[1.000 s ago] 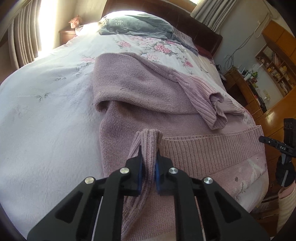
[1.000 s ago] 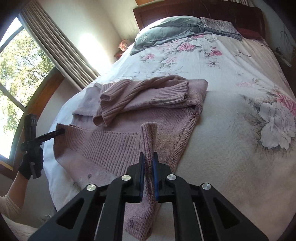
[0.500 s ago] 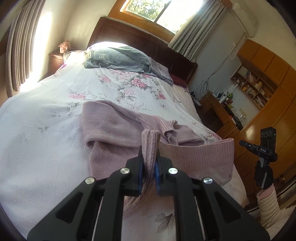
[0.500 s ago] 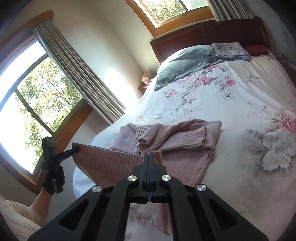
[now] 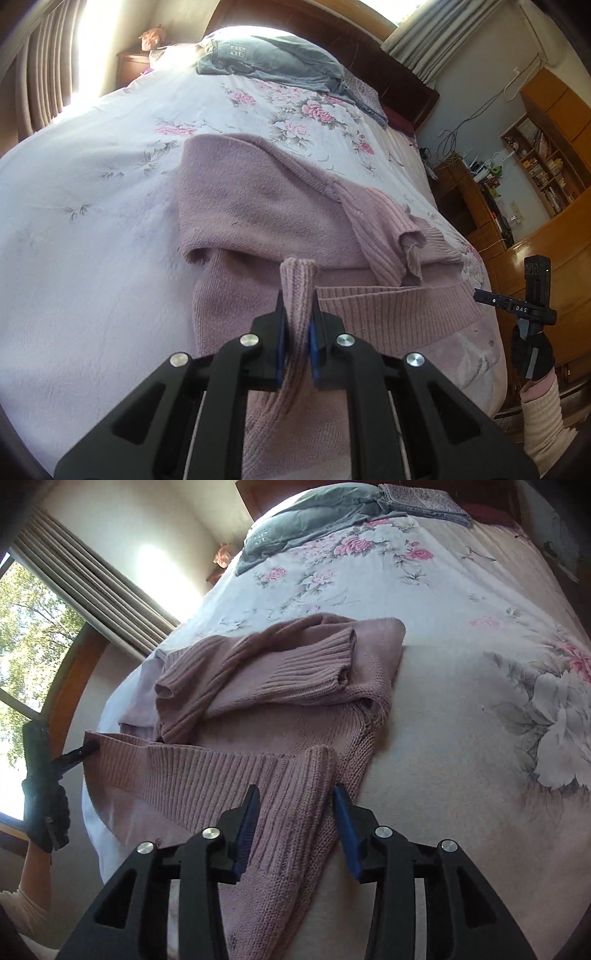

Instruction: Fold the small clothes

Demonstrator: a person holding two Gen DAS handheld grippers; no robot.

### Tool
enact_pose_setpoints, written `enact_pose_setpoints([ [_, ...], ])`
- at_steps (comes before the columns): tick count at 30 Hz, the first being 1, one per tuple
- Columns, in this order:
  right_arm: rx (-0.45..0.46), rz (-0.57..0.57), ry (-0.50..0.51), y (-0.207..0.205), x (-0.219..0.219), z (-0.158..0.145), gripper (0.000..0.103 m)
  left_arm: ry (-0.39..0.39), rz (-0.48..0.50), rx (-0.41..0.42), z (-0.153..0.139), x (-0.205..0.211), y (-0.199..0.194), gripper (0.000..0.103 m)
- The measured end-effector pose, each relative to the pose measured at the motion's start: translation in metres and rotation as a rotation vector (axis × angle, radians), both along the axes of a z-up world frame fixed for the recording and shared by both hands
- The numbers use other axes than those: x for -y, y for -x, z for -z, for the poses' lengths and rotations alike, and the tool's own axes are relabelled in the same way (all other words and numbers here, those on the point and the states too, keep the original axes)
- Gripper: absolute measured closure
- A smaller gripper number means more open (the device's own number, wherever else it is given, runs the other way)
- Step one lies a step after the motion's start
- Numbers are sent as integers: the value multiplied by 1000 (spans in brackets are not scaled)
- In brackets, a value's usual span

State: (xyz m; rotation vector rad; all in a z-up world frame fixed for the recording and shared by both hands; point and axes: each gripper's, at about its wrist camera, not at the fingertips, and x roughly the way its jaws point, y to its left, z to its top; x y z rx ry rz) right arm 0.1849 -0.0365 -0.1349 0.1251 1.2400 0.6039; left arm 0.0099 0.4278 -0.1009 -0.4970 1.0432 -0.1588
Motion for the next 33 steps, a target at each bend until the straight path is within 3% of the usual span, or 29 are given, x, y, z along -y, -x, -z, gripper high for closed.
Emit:
enact_pose_setpoints([
  [2,21,-28,7,3,-4,1,64,-12,-1,-25,11,0,1,92],
  [3,36,-52,21,6,-8,-1,71,-24,5,-34,15,1,1,90],
  [5,59,-101,38,10,-18,-6,76,-48,14,-51,23,4,-3,82],
  [6,76,-123,63,12,-22,-7,76,-62,13,-60,27,5,-5,77],
  [9,80,-141,159,11,-31,-3,72,-77,16,-74,36,10,-8,76],
  [12,9,-119,107,6,-27,8,69,-83,11,-85,41,10,-13,75],
  [14,10,-115,86,6,-25,8,76,-97,9,-89,40,10,-12,75],
  [15,13,-117,66,8,-23,5,87,-107,4,-90,39,10,-11,77],
  [17,31,-122,4,15,-19,-4,92,-122,-5,-87,35,11,-8,94],
  [18,49,-126,-15,19,-18,-10,92,-114,-10,-82,33,9,-6,94],
  [24,132,-110,-206,45,2,-60,93,32,-10,87,-9,3,26,95],
  [29,217,-112,-299,68,18,-103,94,77,62,269,-63,10,58,95],
  [33,241,-75,-402,54,31,-130,94,129,28,379,-98,0,50,95],
])
